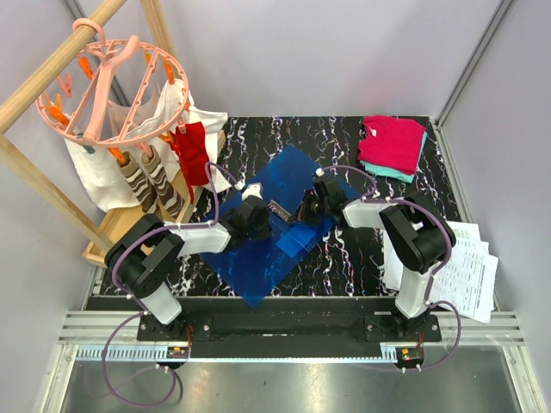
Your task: Put the files into the folder
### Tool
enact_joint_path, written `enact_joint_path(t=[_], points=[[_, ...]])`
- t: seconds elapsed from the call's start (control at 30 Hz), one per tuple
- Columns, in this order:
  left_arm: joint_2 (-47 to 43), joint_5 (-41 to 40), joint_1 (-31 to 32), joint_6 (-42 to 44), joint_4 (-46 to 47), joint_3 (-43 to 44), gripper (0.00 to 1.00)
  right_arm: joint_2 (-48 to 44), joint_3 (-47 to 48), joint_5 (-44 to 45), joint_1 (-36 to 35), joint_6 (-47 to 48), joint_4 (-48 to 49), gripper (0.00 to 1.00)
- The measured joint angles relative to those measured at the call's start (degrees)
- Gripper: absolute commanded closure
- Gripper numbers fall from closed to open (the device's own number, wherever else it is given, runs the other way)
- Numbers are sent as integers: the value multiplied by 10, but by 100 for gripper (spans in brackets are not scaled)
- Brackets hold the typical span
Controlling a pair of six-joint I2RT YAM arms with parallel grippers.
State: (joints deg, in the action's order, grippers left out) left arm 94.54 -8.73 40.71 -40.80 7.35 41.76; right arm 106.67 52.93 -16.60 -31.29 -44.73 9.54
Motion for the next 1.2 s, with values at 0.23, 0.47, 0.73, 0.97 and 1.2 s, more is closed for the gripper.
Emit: enact_joint_path(t=[0.23,0.47,0.73,0.97,1.2], points=[[-7,-1,0,0,1,-8,100,0,13,-2,4,1,-27,100],[-25,40,-3,16,-53,2,94,1,-16,-12,12,-15,21,100],[10,90,-3,16,-87,74,96,1,-65,-29,16,-59,113,100],[56,111,-6,-9,-18,66,100,-12,-58,0,11,-50,75,100],[47,124,-43,-29,72,10,100,-13,-48,43,1,-43,42,100]])
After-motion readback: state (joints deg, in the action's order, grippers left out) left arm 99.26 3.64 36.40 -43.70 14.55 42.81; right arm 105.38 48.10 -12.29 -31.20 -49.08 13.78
